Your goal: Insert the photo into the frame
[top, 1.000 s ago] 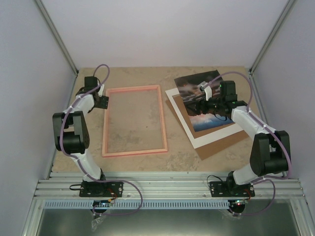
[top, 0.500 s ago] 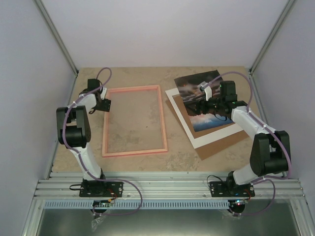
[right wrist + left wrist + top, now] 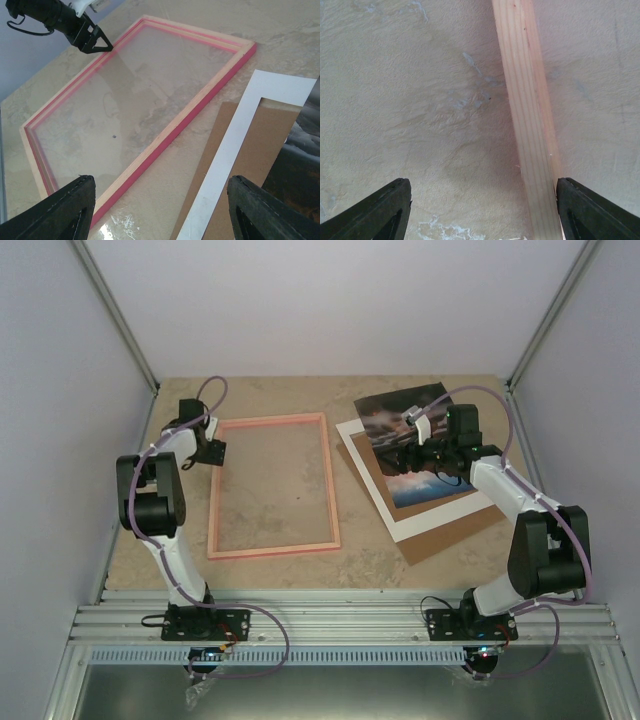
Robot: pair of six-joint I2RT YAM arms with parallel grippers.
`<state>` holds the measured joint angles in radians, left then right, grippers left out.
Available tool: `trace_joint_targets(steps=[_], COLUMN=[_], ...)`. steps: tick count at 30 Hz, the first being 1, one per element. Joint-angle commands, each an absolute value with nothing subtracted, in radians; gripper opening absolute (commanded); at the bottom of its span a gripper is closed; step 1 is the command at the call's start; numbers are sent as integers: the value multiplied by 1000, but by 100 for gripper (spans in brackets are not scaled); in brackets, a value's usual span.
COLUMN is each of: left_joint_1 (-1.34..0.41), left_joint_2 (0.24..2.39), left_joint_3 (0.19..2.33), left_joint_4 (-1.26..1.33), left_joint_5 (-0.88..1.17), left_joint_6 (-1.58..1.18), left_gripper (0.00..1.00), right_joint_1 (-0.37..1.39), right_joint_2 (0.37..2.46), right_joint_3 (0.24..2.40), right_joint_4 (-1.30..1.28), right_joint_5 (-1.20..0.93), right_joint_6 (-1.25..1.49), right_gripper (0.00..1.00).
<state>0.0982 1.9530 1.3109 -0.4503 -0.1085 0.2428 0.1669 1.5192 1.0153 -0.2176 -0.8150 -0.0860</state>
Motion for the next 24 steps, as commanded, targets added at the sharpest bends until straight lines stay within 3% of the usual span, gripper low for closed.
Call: trace_joint_targets(steps=[1, 14, 24], left_joint_1=[104, 103, 104], left_joint_2=[1864, 1520, 1469], left_joint_3=[1310, 946, 815], left_joint_4=[-527, -619, -582], left_joint_5=[-72, -37, -79], left_joint_6=[250, 297, 293], left_gripper=[82, 86, 85], right_joint_1=[171, 170, 170], right_joint_2=[1494, 1484, 1484], right_joint_3=[1004, 996, 992], right_joint_4=[-219, -211, -206], right_joint_5=[-805, -812, -819], right_joint_6=[-104, -102, -98], right_gripper=[73, 73, 73])
